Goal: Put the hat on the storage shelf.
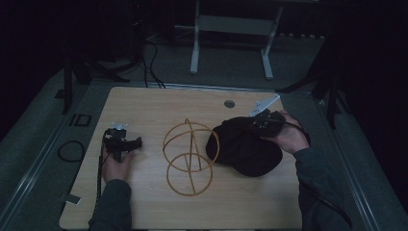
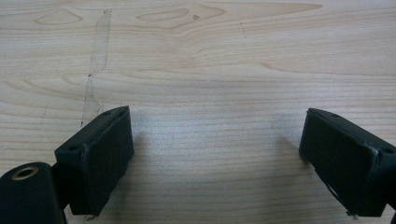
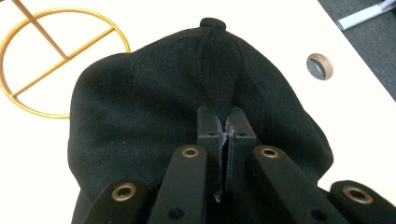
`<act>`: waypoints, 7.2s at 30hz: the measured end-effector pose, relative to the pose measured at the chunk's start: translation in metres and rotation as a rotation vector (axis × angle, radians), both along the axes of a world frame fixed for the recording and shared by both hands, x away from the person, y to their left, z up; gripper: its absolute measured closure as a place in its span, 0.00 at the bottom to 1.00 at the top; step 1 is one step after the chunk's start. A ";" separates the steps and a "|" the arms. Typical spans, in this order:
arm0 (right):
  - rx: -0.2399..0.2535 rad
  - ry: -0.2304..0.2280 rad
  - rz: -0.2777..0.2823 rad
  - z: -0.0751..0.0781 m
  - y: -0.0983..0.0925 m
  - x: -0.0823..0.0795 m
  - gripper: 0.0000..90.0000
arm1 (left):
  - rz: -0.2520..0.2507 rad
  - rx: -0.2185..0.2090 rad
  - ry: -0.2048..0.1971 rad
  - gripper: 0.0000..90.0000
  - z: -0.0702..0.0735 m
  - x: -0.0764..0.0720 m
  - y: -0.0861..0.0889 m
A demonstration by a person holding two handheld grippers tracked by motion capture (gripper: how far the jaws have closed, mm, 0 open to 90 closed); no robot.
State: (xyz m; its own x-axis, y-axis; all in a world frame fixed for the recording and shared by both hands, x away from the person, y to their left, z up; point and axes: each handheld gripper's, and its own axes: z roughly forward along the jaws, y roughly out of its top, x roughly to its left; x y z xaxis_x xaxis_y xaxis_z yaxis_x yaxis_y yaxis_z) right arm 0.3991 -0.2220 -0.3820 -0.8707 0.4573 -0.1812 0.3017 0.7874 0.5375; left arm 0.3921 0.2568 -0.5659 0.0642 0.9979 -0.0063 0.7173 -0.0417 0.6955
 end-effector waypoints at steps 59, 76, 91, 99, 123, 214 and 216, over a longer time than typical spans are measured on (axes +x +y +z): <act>0.129 -0.166 -0.027 0.085 -0.027 -0.011 0.97 | 0.001 0.000 -0.002 0.11 0.000 0.000 0.000; 0.135 -0.191 0.008 0.102 -0.019 -0.014 0.97 | 0.001 0.000 -0.002 0.11 0.000 0.000 0.000; 0.155 -0.222 0.020 0.119 -0.017 -0.019 0.97 | 0.003 -0.002 -0.004 0.11 0.000 0.000 0.000; 0.170 -0.241 0.023 0.126 -0.017 -0.021 0.97 | 0.004 -0.003 -0.005 0.11 0.000 0.000 0.000; 0.172 -0.275 0.057 0.145 -0.003 -0.025 0.97 | 0.003 -0.002 -0.004 0.11 0.000 0.000 0.000; 0.410 -0.276 0.245 0.154 0.057 -0.046 0.97 | 0.005 -0.003 -0.005 0.11 0.000 0.001 0.000; 0.412 -0.273 0.251 0.153 0.059 -0.047 0.97 | 0.005 -0.003 -0.005 0.11 0.000 0.001 0.000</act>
